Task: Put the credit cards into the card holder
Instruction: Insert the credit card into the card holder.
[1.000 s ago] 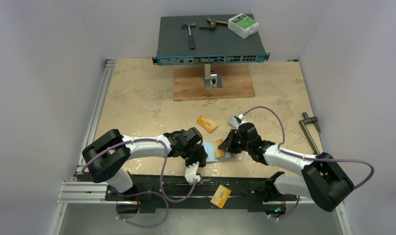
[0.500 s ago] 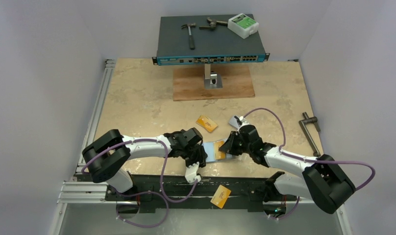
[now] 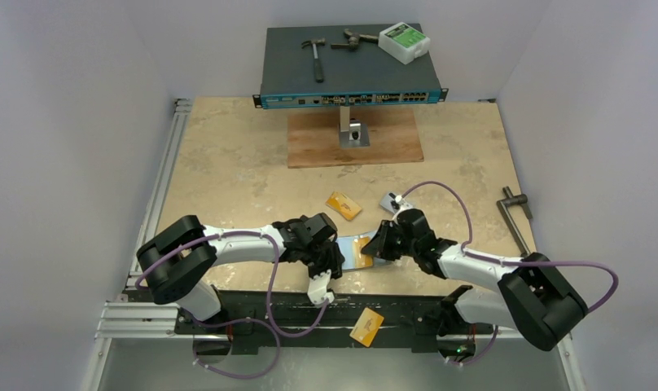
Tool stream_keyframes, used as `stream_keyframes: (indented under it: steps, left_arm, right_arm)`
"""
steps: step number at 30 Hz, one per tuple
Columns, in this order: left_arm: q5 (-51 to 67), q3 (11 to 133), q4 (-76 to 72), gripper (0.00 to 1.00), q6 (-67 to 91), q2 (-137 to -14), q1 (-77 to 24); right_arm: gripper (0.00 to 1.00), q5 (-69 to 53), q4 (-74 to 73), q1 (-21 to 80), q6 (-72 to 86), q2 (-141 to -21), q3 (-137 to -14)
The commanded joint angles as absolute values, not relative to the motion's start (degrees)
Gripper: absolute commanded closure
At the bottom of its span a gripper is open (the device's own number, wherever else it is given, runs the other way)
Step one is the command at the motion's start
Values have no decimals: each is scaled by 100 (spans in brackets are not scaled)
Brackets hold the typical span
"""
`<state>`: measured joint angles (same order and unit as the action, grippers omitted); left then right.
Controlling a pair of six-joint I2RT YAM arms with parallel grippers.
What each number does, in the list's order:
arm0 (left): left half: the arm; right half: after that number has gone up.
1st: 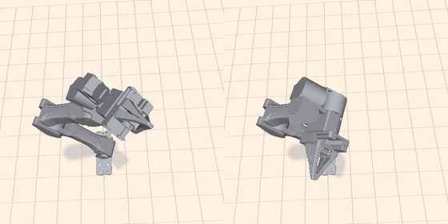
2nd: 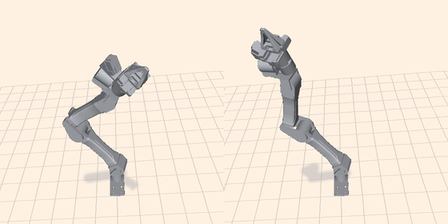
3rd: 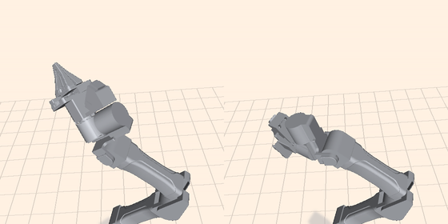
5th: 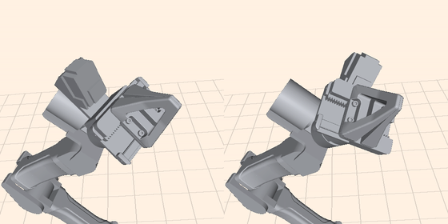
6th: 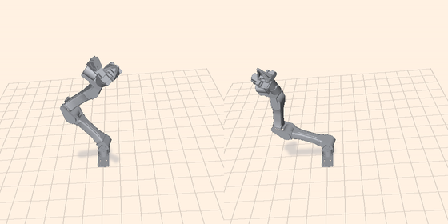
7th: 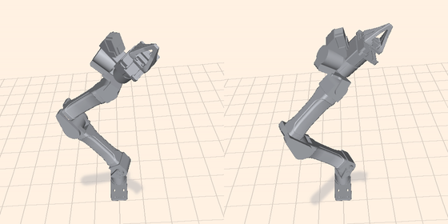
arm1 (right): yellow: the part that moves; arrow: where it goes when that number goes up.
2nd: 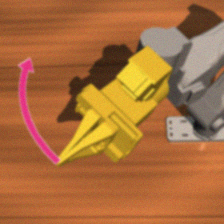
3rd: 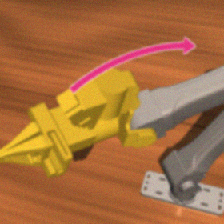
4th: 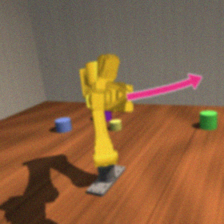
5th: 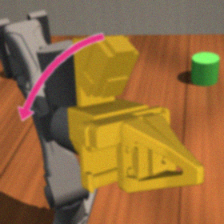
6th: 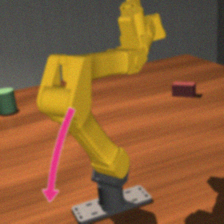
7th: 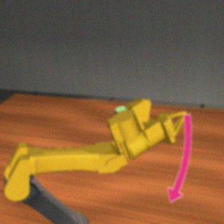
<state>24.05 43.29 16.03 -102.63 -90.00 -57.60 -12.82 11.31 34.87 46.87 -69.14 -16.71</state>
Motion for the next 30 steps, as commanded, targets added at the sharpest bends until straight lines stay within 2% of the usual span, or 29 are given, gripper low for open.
stream_keyframes:
  steps: [1, 11, 22, 30]
  left_arm:
    - [2487, 4421, 1760, 65, -10201, -8970, -5836]
    - [2456, 4421, 1775, 66, -10204, -8947, -5845]
    - [2443, 4433, 1732, 67, -10168, -8938, -5853]
    - [2435, 4439, 1728, 67, -10143, -8940, -5862]
  right_arm:
    - [92, -1336, 589, 3585, 4438, -7165, -1439]
    - [92, -1116, 814, 3630, 4672, -7183, -1481]
    - [85, -838, 853, 3999, 4809, -7489, -1754]
    - [75, -688, 746, 4200, 4852, -7573, -1915]
